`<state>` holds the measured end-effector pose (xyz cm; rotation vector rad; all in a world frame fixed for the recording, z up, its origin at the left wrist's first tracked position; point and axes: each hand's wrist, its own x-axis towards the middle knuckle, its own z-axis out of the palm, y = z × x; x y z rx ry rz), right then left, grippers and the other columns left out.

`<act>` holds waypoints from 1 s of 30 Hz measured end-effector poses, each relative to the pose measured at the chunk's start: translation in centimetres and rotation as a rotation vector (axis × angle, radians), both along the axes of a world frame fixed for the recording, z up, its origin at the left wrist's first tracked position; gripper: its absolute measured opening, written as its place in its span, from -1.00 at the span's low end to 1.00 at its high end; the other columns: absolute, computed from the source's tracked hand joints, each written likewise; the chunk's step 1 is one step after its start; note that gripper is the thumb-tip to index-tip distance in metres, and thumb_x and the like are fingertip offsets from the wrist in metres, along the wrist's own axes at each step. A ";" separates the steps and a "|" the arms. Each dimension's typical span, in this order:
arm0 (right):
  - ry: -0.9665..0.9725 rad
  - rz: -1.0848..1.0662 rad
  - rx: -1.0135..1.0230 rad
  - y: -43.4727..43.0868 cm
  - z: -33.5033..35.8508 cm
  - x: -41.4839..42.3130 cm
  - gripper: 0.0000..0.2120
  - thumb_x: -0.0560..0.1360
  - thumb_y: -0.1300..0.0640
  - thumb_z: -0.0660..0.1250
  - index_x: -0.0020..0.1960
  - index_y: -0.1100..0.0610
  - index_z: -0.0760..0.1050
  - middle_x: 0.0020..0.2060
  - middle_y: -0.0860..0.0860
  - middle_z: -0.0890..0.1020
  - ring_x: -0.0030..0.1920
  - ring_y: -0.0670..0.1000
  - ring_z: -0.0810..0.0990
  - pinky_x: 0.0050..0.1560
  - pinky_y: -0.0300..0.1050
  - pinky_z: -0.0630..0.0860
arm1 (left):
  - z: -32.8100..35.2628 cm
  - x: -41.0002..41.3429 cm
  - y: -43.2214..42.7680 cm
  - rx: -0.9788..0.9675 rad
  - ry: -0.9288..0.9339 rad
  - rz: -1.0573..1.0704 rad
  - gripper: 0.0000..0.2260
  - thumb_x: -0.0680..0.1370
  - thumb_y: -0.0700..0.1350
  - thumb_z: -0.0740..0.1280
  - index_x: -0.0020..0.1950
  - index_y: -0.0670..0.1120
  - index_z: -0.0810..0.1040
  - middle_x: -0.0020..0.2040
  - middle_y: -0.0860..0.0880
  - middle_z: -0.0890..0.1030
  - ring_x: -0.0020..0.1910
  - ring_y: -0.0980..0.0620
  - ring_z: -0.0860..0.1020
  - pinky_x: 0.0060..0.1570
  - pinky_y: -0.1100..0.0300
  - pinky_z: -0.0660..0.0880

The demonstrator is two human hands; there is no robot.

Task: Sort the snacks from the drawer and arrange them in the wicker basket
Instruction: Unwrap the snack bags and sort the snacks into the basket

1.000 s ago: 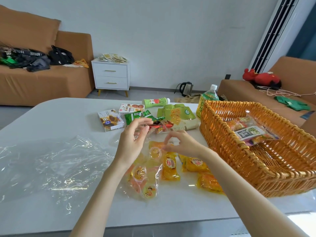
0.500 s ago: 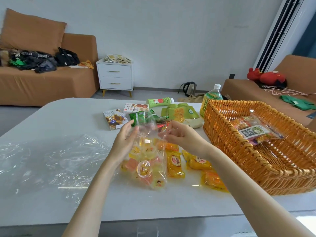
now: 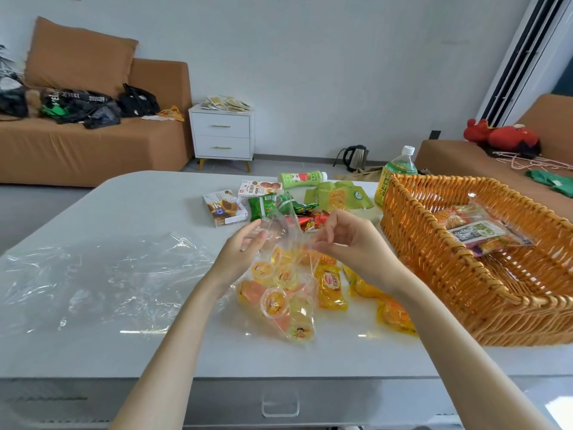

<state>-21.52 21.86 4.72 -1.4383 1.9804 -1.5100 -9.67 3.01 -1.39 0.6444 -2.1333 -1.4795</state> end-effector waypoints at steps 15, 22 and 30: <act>-0.208 -0.014 -0.115 1.1 -1.2 0.7 -0.76 0.45 0.40 0.40 -0.13 0.18 0.36 -0.11 0.23 0.65 -0.06 0.18 0.68 0.04 0.14 0.58 | -0.1 -1.7 1.0 -0.039 -0.001 -0.037 -0.58 0.55 0.10 0.29 0.38 0.01 0.45 0.29 0.13 0.49 0.25 0.15 0.45 0.16 0.31 0.41; -0.266 -0.138 -0.221 1.1 -2.7 0.7 -0.71 0.37 0.37 0.50 -0.14 0.18 0.39 -0.16 0.31 0.60 -0.12 0.20 0.66 -0.01 0.05 0.63 | -0.6 -1.5 1.2 -0.030 -0.014 -0.031 -0.79 0.62 -0.03 0.23 0.10 -0.05 0.63 -0.07 0.12 0.69 -0.09 0.31 0.60 -0.22 0.48 0.42; -0.570 -0.288 -0.190 0.5 -4.5 1.1 -0.57 0.33 -0.03 0.53 0.16 -0.02 0.54 -0.06 -0.05 0.66 -0.06 -0.09 0.65 0.00 -0.19 0.56 | 0.5 1.5 1.4 0.058 0.057 -0.010 -0.74 0.63 -0.01 0.15 0.15 -0.01 0.61 -0.01 0.08 0.70 -0.06 0.17 0.64 -0.14 0.28 0.44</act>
